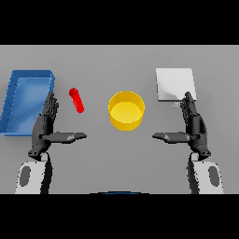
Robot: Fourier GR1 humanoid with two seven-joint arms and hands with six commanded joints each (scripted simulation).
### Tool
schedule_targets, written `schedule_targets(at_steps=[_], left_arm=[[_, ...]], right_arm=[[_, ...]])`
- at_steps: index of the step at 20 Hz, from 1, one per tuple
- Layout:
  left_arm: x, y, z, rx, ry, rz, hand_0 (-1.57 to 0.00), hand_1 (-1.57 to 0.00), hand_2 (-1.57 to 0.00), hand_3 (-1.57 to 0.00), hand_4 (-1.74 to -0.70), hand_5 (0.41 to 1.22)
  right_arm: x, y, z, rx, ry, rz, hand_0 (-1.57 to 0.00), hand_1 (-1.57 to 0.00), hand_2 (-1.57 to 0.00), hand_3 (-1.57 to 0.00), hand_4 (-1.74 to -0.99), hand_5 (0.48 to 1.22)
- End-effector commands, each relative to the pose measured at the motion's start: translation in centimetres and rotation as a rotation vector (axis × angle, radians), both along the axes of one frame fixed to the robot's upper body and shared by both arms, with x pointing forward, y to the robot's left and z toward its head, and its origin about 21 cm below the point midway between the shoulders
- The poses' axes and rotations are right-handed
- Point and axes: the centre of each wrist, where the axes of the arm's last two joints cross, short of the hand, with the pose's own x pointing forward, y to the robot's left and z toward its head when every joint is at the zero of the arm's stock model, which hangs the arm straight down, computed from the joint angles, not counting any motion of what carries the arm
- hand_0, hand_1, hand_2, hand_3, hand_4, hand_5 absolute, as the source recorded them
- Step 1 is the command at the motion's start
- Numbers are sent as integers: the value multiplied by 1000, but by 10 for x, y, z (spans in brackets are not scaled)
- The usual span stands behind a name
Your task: Pick up the red beaker and tilt it to pour out 1 green nut into yellow bowl. Pick up the yellow bowl and place it on the metallic measuring scale.
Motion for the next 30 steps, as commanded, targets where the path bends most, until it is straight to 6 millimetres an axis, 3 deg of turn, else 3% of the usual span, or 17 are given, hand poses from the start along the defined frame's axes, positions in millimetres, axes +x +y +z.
schedule_targets(at_steps=[1, 6, 8, 11, 18, 24, 30], left_arm=[[-1, 0, 0, -1, -2, 1, 1, 1, 1, 1, -1202, 677], [-15, 3, 0, 3, -15, -4, 1, 1, 1, 1, -1202, 677], [-30, 4, 6, 96, -54, -62, 1, 1, 1, 1, -1203, 677], [-36, 5, 13, 143, -47, -80, 1, 1, 1, 1, -1200, 672], [-36, -1, 10, 164, -8, -99, 1, 1, 1, 1, -1178, 655], [-1, -5, 1, 190, 35, -81, 1, 1, 1, 1, -1211, 664], [45, -13, -5, 205, 29, -70, 1, 1, 1, 1, -1219, 644]], right_arm=[[0, 0, 0, 0, 0, -1, 1, 1, 1, 1, -1177, 572], [4, 3, 1, 1, -2, 4, 1, 1, 1, 1, -1177, 572], [-2, -1, 8, -183, -57, 23, 1, 1, 1, 1, -1178, 573], [-5, -3, 12, -247, -65, 42, 1, 1, 1, 1, -1193, 582], [-9, -3, 11, -185, -74, 81, 1, 1, 1, 1, -1272, 611], [-7, -5, 12, -175, -102, 105, 1, 1, 1, 1, -1295, 623], [-9, -7, 11, -186, -94, 95, 1, 1, 1, 1, -1295, 622]])
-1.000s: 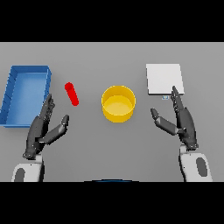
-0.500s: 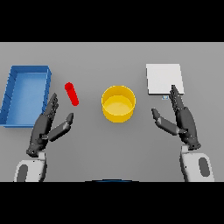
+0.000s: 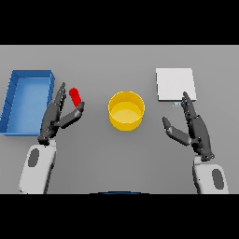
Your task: Pick up the red beaker and tilt it to pour out 1 green nut into yellow bowl. Pick up the yellow bowl and place it on the metallic measuring scale.
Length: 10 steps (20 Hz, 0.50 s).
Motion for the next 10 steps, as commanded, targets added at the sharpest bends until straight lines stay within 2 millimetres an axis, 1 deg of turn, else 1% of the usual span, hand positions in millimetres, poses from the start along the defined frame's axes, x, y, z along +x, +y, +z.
schedule_targets(at_steps=[1, 2, 3, 4, 5, 6, 7, 8, 10], left_arm=[[4, 0, -6, -5, 9, 0, 1, 1, 1, 1, -1222, 638], [12, 1, -5, -7, 0, 1, 1, 1, 1, 1, -1228, 636], [15, -6, -6, -10, -14, -7, 1, 1, 1, 1, -1230, 635], [20, -5, -4, 11, -20, -3, 1, 1, 1, 1, -1225, 635], [19, -11, -8, 17, -15, -8, 1, 1, 1, 1, -1222, 633], [24, -12, -8, 29, -8, -5, 1, 1, 1, 1, -1221, 635], [30, -12, -10, 43, 1, 3, 1, 1, 1, 1, -1225, 639], [33, -15, -14, 47, -9, -3, 1, 1, 1, 1, -1231, 647], [40, -18, -13, 35, -17, -8, 1, 1, 1, 1, -1258, 668]], right_arm=[[0, -3, 3, -8, -9, -5, 1, 1, 1, 1, -1297, 625], [2, -3, 5, -9, -3, -11, 1, 1, 1, 1, -1298, 628], [2, -3, 3, 0, 9, -11, 1, 1, 1, 1, -1303, 631], [4, 0, 3, -10, 11, -10, 1, 1, 1, 1, -1301, 631], [4, 1, 2, -18, 14, -13, 1, 1, 1, 1, -1300, 631], [2, -3, 1, -26, 12, -22, 1, 1, 1, 1, -1299, 634], [3, -5, 3, -23, 4, -22, 1, 1, 1, 1, -1303, 637], [3, -1, 3, -29, -9, -21, 1, 1, 1, 1, -1300, 638], [5, 1, 2, -23, 3, -18, 1, 1, 1, 1, -1300, 642]])
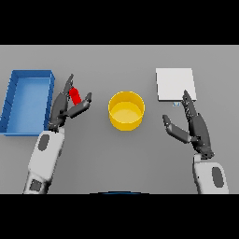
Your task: Pick up the red beaker and tilt it to pour out 1 green nut into yellow bowl. Pick up the yellow bowl and place it on the metallic measuring scale.
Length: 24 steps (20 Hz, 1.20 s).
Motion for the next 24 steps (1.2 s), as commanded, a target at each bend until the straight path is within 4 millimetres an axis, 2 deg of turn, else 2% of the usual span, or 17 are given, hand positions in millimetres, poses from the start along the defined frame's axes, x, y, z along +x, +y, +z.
schedule_targets(at_steps=[1, 4, 5, 7, 8, 10, 12, 13, 15, 16, 19, 21, 24], left_arm=[[2, -1, -2, -4, -1, -7, 1, 1, 1, 1, -1270, 675], [7, -4, -7, -32, -21, 0, 1, 1, -1, 1, -1331, 709], [10, -4, -7, -42, -25, 9, 1, -6, -50, -30, -1347, 726], [12, -8, -7, -61, -27, 29, -338, -306, -322, -239, -1385, 765], [13, -10, -9, -83, -25, 37, -585, -556, -551, -416, -1416, 786], [15, -12, -10, -112, -34, 47, -940, -921, -918, -832, -1425, 943], [18, -16, -10, -93, -47, 49, -1167, -1155, -1153, -1081, -1529, 1043], [18, -17, -10, -87, -62, 39, -1248, -1238, -1237, -1126, -1566, 1079], [17, -17, -11, -89, -76, 27, -1364, -1358, -1357, -1176, -1621, 1130], [16, -22, -9, -84, -57, 23, -1406, -1401, -1400, -1255, -1587, 1148], [15, -22, -9, -57, -75, 5, -1486, -1484, -1483, -1409, -1529, 1184], [18, -25, -3, -49, -86, 5, -1517, -1515, -1515, -1468, -1512, 1197], [21, -23, 16, -54, -126, 5, -1543, -1542, -1542, -1518, -1502, 1209]], right_arm=[[3, -2, 1, -2, 12, -4, 1, 1, 1, 1, -1301, 644], [0, -5, -3, 3, 3, -13, 1, 1, 1, 1, -1303, 646], [1, -5, -3, 0, 1, -12, 1, 1, 1, 1, -1301, 647], [-1, -7, -2, 1, 2, -16, 1, 1, 1, 1, -1294, 645], [-1, -2, 0, 3, 0, -11, 1, 1, 1, 1, -1292, 645], [-2, -2, 1, 1, 4, -14, 1, 1, 1, 1, -1290, 646], [-1, 2, 4, 3, 1, -14, 1, 1, 1, 1, -1291, 649], [-1, -3, 2, 0, 13, -17, 1, 1, 1, 1, -1292, 651], [1, -4, 3, 3, 5, -13, 1, 1, 1, 1, -1290, 649], [1, -2, 0, 1, 10, -11, 1, 1, 1, 1, -1290, 648], [2, 1, -1, -1, -3, -7, 1, 1, 1, 1, -1287, 650], [-3, 0, -2, 7, -5, -7, 1, 1, 1, 1, -1289, 652], [2, -2, 1, 4, 4, -13, 1, 1, 1, 1, -1294, 659]])
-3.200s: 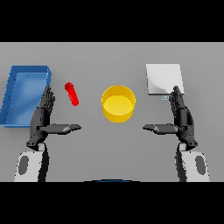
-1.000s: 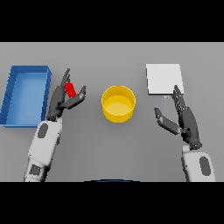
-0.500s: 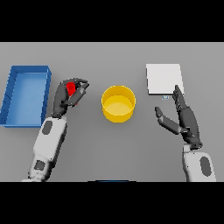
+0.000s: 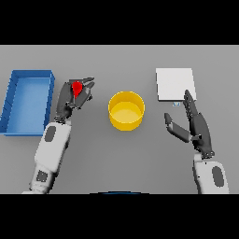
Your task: Pick up the red beaker and tilt it to pour out 1 green nut into yellow bowl. Pick up the yellow bowl and place it on the metallic measuring scale.
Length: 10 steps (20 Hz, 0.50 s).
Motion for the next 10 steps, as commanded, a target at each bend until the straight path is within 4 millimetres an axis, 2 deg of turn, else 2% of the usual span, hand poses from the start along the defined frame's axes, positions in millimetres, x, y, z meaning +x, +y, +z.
schedule_targets(at_steps=[1, 4, 7, 10], left_arm=[[2, 1, 7, 9, -3, -2, -1549, -1548, -1548, -1529, -1500, 1211], [3, 2, 27, 88, -43, -18, -1560, -1559, -1559, -1549, -1496, 1216], [4, -3, 47, 205, -56, -53, -1565, -1565, -1565, -1560, -1616, 1174], [10, -4, 56, 273, -45, -65, -1565, -1565, -1565, -1560, -1616, 1158]], right_arm=[[2, -3, -2, -9, 10, -7, 1, 1, 1, 1, -1294, 662], [-3, 3, -5, -17, -3, 7, 1, 1, 1, 1, -1289, 664], [-3, 3, -1, -17, -21, 18, 1, 1, 1, 1, -1277, 664], [-5, 2, -3, -13, -10, 14, 1, 1, 1, 1, -1277, 675]])
